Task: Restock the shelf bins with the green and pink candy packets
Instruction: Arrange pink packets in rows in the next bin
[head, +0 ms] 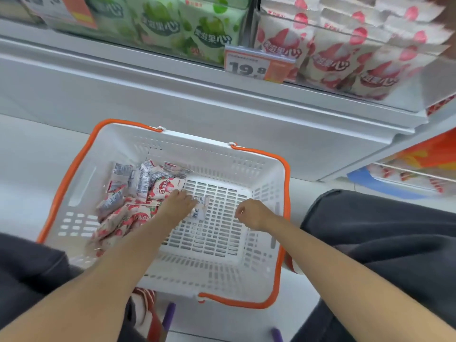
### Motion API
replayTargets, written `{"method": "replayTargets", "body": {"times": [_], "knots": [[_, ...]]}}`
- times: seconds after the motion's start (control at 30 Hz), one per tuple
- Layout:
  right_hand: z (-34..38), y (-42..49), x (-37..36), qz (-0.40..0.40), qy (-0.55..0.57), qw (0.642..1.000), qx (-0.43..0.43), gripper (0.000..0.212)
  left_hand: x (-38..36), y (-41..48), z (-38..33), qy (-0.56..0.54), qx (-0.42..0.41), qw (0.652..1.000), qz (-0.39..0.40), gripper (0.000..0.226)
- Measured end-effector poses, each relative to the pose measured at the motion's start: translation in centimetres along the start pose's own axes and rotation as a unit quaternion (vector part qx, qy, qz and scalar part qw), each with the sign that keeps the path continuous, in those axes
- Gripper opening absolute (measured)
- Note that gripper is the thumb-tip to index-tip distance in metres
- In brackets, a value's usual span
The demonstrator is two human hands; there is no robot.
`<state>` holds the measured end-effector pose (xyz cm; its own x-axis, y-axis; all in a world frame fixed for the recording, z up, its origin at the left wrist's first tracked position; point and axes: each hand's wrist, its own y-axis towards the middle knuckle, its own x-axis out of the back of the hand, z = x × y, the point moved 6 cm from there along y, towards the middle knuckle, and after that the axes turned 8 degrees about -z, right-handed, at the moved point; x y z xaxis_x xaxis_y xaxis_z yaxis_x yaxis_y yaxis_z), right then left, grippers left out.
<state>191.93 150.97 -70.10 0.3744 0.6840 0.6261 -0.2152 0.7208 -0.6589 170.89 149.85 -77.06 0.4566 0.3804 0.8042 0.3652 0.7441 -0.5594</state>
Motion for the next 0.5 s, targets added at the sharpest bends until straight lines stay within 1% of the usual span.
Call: {"method": "replayTargets", "body": {"times": [0.03,0.07,0.1,0.13,0.17,0.2,0.27,0.3,0.37,0.4,0.43,0.47,0.5], "knots": [[0.0,0.0,0.5,-0.01,0.016,1.0,-0.006,0.03,1.2,-0.4,-0.3,-0.059,0.002,0.998,0.008,0.069],[0.2,-0.1,1.3,-0.027,0.033,0.999,-0.014,0.029,3.0,-0.8,-0.5,-0.156,0.016,0.988,0.004,0.053],[0.3,-0.2,2.4,-0.052,0.048,0.997,-0.02,0.027,5.4,-1.1,-0.7,-0.262,0.037,0.964,0.01,0.039],[0.6,-0.3,3.7,-0.078,0.058,0.995,-0.018,0.029,7.4,-1.0,-0.9,-0.361,0.056,0.931,0.03,0.032],[1.1,-0.5,5.1,-0.095,0.061,0.994,-0.006,0.035,9.3,-0.8,-1.1,-0.44,0.07,0.894,0.043,0.039],[1.6,-0.8,6.3,-0.098,0.051,0.994,0.018,0.045,11.2,-0.4,-1.0,-0.493,0.073,0.866,0.051,0.046],[2.8,-1.6,8.6,-0.079,0.027,0.995,0.057,0.064,15.0,-0.3,-0.5,-0.542,0.063,0.835,0.069,0.045],[3.4,-2.3,9.6,-0.066,0.026,0.995,0.066,0.066,16.8,-0.6,-0.1,-0.556,0.056,0.826,0.078,0.042],[4.1,-3.7,11.8,-0.042,0.051,0.995,0.074,0.051,20.7,-1.8,0.5,-0.582,0.034,0.808,0.086,0.038],[4.5,-4.6,12.9,-0.04,0.061,0.994,0.082,0.043,22.7,-2.6,0.8,-0.59,0.024,0.803,0.075,0.038],[5.0,-5.6,13.9,-0.041,0.07,0.993,0.091,0.037,24.5,-3.3,1.2,-0.591,0.017,0.805,0.051,0.039],[5.3,-6.5,15.0,-0.043,0.09,0.99,0.098,0.033,26.2,-3.9,1.6,-0.592,0.014,0.805,0.012,0.041],[5.6,-7.5,16.1,-0.051,0.118,0.986,0.105,0.031,27.7,-4.4,2.0,-0.6,0.012,0.799,-0.033,0.041]]}}
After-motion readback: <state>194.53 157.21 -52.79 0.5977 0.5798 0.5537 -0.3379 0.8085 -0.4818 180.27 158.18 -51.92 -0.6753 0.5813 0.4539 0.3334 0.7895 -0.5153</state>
